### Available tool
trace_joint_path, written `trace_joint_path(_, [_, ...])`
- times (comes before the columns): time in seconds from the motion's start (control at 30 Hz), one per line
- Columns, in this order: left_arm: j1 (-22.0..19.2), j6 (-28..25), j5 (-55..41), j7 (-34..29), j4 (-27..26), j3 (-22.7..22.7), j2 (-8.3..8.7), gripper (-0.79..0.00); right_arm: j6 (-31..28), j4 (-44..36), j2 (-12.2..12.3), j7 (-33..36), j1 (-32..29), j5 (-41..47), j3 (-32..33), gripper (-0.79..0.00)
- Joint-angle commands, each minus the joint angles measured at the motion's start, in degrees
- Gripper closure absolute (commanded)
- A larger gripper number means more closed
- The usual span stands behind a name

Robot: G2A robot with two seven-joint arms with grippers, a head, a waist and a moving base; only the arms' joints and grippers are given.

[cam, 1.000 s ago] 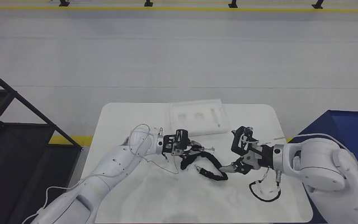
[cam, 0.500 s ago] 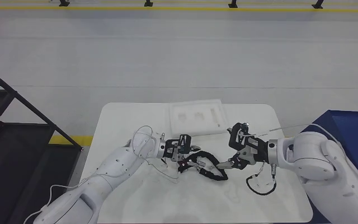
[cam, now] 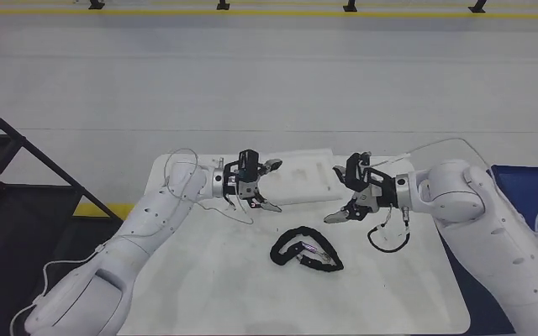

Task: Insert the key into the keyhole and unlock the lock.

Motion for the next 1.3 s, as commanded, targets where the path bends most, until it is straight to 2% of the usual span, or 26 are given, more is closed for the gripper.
trace_joint_path(0.0, [-2.61, 0.00, -2.66, 0.00, 0.63, 2.07, 0.72, -0.785, -1.68, 3.34, -0.81, -0.37, 4.24, 0.84, -2.20, -0.785])
trace_joint_path(0.3, [-15.62, 0.00, -15.30, 0.00, 4.55, 17.14, 4.93, -0.785, -4.39, 15.34, -4.38, -2.90, 18.74, 5.04, -10.71, -0.785])
trace_joint_path(0.47, [-21.56, 0.00, -24.34, 0.00, 6.88, 24.88, 6.74, -0.785, -6.23, 21.10, -5.92, -4.75, 23.51, 6.86, -13.88, -0.785])
trace_joint_path(0.67, [-25.84, 0.00, -33.53, 0.00, 6.51, 31.25, 8.19, -0.785, -6.54, 24.18, -7.02, -6.10, 26.31, 7.82, -16.03, -0.785])
trace_joint_path(1.27, [-26.46, 0.00, -34.78, 0.00, 6.17, 31.68, 8.54, -0.784, -6.53, 24.48, -7.21, -6.68, 26.79, 7.58, -16.44, -0.785])
